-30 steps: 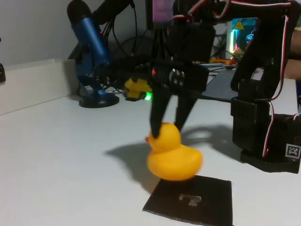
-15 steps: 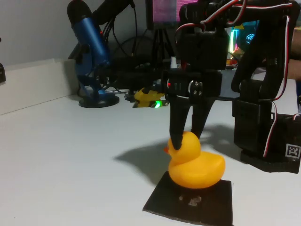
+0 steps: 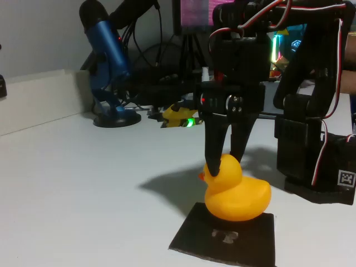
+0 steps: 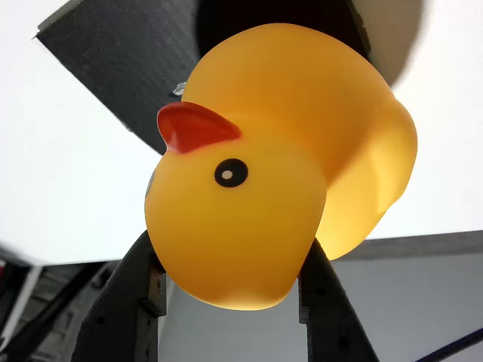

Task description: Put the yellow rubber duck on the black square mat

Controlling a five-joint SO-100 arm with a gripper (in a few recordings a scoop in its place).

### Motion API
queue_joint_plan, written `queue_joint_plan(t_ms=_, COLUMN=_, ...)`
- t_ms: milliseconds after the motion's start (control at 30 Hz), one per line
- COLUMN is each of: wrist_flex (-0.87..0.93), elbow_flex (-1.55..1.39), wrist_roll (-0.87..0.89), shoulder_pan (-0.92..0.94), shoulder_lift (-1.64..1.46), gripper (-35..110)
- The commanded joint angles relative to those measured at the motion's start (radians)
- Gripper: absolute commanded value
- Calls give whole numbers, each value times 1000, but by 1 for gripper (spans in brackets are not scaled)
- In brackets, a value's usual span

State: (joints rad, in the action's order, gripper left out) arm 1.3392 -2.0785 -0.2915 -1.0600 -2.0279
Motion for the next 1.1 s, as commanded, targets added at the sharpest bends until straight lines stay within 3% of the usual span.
queue_joint_plan(t_ms=0, wrist_flex=6, elbow_flex=-3, wrist_roll=-6, shoulder_pan=-31, shoulder_lift=-32, gripper=12)
queue_joint_plan(t_ms=1067, wrist_flex=2, elbow_flex=0, wrist_roll=6, shoulder_pan=-15, shoulder_lift=-21, gripper=21)
